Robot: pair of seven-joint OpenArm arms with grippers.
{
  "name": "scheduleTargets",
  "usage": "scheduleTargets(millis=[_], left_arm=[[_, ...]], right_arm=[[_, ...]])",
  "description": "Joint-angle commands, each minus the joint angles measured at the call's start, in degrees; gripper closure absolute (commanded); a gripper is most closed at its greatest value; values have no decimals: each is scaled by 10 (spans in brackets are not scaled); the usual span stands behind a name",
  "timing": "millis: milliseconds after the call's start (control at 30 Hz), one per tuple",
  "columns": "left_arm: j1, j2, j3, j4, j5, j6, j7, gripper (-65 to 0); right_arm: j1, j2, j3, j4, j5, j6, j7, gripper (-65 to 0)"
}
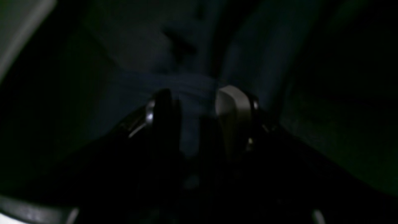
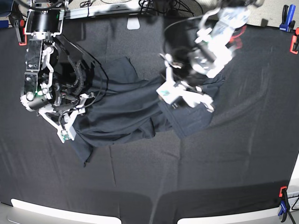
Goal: Layout the t-shirt on the table in an organized manner, then fold the t-shirt properly
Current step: 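Hold the shirt with both grippers and adjust the left gripper's grip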
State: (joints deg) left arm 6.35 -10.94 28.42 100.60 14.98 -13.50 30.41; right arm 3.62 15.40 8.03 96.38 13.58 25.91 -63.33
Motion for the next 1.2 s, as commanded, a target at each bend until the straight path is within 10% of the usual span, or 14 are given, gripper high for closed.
scheduleTargets(millis=[0,400,600,1167], left_arm=[[-14,9,1,-8,0,17,-13,-250],[-57,12,1,-90,51,106,-16,-248],[-57,-7,1,-90,49,123,-17,0],[-52,-54,1,5,-91,144,-14,-22]], right_arm=[[10,7,3,10,5,2,10,-250],[10,7,3,10,5,2,26,-250],[10,7,3,10,5,2,30,-250],[10,7,3,10,5,2,29,-250]])
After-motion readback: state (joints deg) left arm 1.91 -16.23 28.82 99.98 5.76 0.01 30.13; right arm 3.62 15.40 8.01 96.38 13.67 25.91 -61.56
